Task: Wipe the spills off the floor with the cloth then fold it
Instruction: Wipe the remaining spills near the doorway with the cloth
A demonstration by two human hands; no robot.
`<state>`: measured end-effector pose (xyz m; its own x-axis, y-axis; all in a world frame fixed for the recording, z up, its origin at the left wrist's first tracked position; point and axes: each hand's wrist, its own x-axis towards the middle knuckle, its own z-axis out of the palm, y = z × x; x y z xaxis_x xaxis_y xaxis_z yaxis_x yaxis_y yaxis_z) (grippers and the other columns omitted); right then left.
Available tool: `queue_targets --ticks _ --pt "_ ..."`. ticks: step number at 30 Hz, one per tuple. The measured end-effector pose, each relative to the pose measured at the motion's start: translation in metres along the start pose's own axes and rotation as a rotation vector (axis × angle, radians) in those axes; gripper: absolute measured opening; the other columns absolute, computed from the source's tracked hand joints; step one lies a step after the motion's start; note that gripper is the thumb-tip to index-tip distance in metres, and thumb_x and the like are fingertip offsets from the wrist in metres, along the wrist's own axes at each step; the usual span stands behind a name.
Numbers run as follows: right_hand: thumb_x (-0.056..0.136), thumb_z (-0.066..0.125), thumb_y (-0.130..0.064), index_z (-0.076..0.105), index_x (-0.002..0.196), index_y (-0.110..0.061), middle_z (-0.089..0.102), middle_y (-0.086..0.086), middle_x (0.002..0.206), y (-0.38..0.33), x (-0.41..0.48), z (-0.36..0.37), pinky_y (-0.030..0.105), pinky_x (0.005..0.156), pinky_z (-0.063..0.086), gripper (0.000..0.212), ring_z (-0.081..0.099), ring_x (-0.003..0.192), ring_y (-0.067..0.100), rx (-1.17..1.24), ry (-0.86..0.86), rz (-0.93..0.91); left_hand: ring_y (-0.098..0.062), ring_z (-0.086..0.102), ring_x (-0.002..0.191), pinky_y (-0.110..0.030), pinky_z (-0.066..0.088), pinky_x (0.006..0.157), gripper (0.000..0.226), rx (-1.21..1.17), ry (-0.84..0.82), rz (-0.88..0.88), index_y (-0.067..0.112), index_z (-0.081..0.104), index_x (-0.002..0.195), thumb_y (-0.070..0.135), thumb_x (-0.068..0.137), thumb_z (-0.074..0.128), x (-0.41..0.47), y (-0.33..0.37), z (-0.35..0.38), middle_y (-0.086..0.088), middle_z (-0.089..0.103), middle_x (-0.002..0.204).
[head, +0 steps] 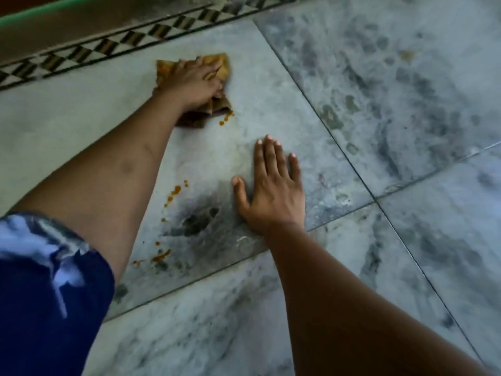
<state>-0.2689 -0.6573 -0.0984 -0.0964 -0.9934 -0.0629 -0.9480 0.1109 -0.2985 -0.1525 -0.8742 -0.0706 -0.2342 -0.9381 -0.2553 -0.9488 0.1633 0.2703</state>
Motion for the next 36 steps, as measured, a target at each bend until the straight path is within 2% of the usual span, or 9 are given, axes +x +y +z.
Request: queue_targets --ticks 6,8,10,14,18,21,26,30,36 --pt "0.088 0.016 -0.053 -0.004 0.149 -0.01 -0.007 0.009 0.158 -0.001 0.001 -0.002 0.038 0.117 -0.009 0.078 -0.008 0.145 0.019 0.01 -0.026 -0.007 -0.015 0.0 0.146 -0.052 0.013 0.109 0.066 0.231 0.049 0.365 0.054 0.014 0.142 0.073 0.079 0.022 -0.088 -0.014 0.028 0.017 0.003 0.157" --pt "0.088 0.016 -0.053 -0.004 0.15 -0.01 -0.008 0.009 0.158 -0.001 0.0 -0.002 0.038 0.117 -0.01 0.078 -0.008 0.145 0.019 0.021 -0.024 -0.007 -0.016 0.005 0.146 -0.05 0.015 0.107 0.071 0.246 0.089 0.31 0.053 0.014 0.142 0.076 0.075 0.018 -0.098 -0.045 0.023 0.016 0.006 0.157" --pt "0.088 0.017 -0.053 -0.004 0.15 -0.01 -0.008 0.008 0.158 -0.002 0.001 -0.002 0.038 0.117 -0.01 0.078 -0.008 0.145 0.019 0.026 -0.019 -0.005 -0.019 0.007 0.145 -0.054 0.015 0.108 0.07 0.219 0.117 0.143 0.051 0.017 0.143 0.076 0.077 0.021 -0.077 -0.061 0.013 0.014 0.008 0.158" --pt "0.089 0.018 -0.053 -0.003 0.15 -0.011 -0.008 0.008 0.158 -0.002 -0.001 -0.002 0.037 0.117 -0.01 0.077 -0.008 0.145 0.019 0.015 -0.015 0.004 -0.021 0.002 0.146 -0.059 0.007 0.111 0.058 0.142 0.143 -0.05 0.048 0.018 0.144 0.066 0.09 0.028 -0.026 -0.027 0.013 0.011 0.005 0.159" --pt "0.088 0.017 -0.053 -0.003 0.15 -0.01 -0.006 0.009 0.158 -0.002 0.001 -0.001 0.037 0.117 -0.009 0.078 -0.007 0.146 0.019 -0.002 -0.022 -0.005 -0.021 0.0 0.146 -0.057 0.008 0.11 0.055 0.193 0.121 0.131 0.05 0.015 0.143 0.062 0.091 0.027 -0.06 0.004 0.033 0.011 0.003 0.159" --pt "0.089 0.017 -0.054 -0.004 0.15 -0.01 -0.007 0.009 0.158 -0.003 0.001 -0.001 0.037 0.117 -0.01 0.077 -0.008 0.145 0.019 -0.001 -0.032 -0.008 -0.021 0.004 0.146 -0.055 0.016 0.108 0.062 0.272 0.132 0.242 0.052 0.013 0.143 0.068 0.083 0.017 -0.119 -0.023 0.04 0.012 0.007 0.158" --pt "0.089 0.019 -0.054 -0.001 0.15 -0.01 -0.003 0.009 0.158 -0.001 0.0 0.0 0.038 0.117 -0.007 0.078 -0.004 0.146 0.02 0.013 -0.009 -0.002 -0.021 0.007 0.146 -0.058 0.015 0.11 0.056 0.192 0.14 -0.068 0.048 0.02 0.143 0.061 0.089 0.026 -0.099 -0.079 0.014 0.012 0.009 0.158" --pt "0.088 0.017 -0.054 -0.002 0.15 -0.01 -0.004 0.009 0.159 -0.002 0.001 0.002 0.039 0.118 -0.006 0.078 -0.005 0.146 0.019 -0.023 -0.022 -0.005 -0.023 -0.001 0.146 -0.06 0.004 0.112 0.053 0.063 0.129 -0.257 0.045 0.018 0.145 0.054 0.094 0.029 -0.044 -0.047 0.006 0.01 0.003 0.159" --pt "0.088 0.014 -0.055 -0.003 0.15 -0.01 -0.005 0.01 0.158 -0.002 0.0 0.002 0.039 0.118 -0.006 0.079 -0.005 0.146 0.02 -0.049 -0.035 -0.016 -0.017 -0.006 0.146 -0.055 0.004 0.111 0.054 0.183 0.052 0.033 0.052 0.01 0.144 0.06 0.093 0.027 -0.135 -0.031 0.034 0.016 -0.006 0.158"
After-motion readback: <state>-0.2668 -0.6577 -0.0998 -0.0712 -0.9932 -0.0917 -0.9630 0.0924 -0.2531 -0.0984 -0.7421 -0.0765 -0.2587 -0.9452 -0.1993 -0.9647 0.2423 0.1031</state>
